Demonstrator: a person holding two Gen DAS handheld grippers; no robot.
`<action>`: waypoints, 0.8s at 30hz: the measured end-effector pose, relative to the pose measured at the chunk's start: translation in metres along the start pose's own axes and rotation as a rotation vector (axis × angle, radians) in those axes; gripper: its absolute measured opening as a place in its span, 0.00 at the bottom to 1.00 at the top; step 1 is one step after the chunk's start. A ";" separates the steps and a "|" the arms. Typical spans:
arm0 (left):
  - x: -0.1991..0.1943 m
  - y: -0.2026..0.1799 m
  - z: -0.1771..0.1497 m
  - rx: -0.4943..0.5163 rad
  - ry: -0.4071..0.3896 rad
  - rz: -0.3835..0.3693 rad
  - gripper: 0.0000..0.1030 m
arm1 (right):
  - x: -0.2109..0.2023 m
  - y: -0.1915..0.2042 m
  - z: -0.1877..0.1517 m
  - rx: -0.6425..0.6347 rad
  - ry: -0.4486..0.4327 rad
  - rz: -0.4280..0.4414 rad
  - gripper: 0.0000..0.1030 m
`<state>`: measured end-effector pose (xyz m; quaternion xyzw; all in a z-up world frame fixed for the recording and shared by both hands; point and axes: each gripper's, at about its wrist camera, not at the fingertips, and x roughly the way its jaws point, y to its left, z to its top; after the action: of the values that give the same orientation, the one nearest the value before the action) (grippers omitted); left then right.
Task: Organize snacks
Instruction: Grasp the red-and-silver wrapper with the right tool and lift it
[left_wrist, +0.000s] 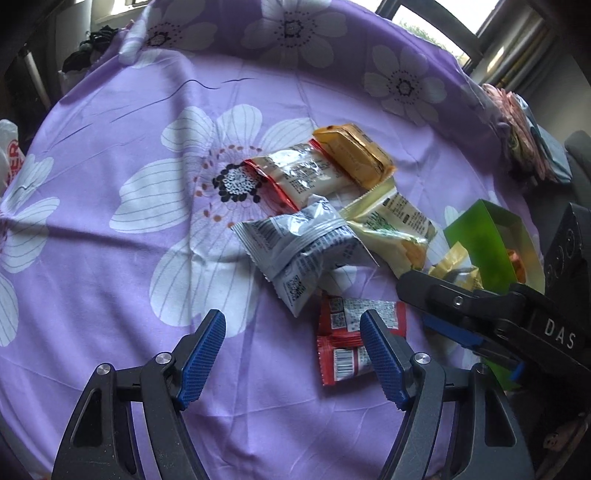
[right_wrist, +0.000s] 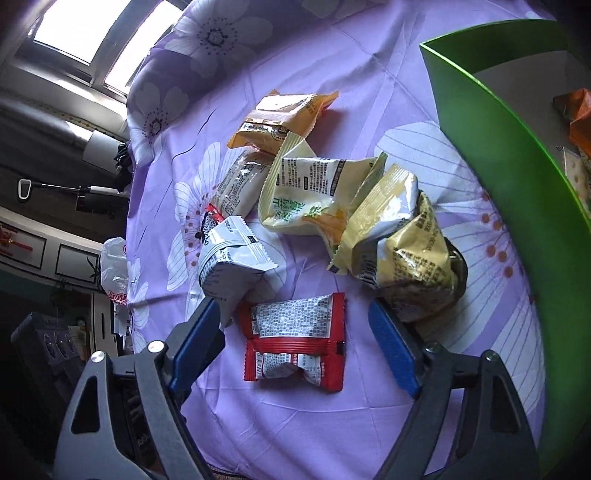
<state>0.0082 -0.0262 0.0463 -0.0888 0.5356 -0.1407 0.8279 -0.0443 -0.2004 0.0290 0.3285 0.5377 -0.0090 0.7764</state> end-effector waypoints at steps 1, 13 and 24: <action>0.003 -0.004 -0.002 0.007 0.017 -0.012 0.72 | 0.002 -0.001 0.000 0.010 0.005 -0.003 0.75; 0.020 -0.020 -0.011 -0.007 0.074 -0.122 0.54 | 0.015 0.002 -0.004 0.008 0.035 0.007 0.64; -0.011 -0.045 -0.007 0.072 -0.072 -0.094 0.53 | -0.012 0.017 -0.004 -0.055 -0.044 0.019 0.62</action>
<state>-0.0090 -0.0646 0.0662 -0.0887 0.4953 -0.1952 0.8418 -0.0467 -0.1894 0.0467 0.3117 0.5174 0.0058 0.7970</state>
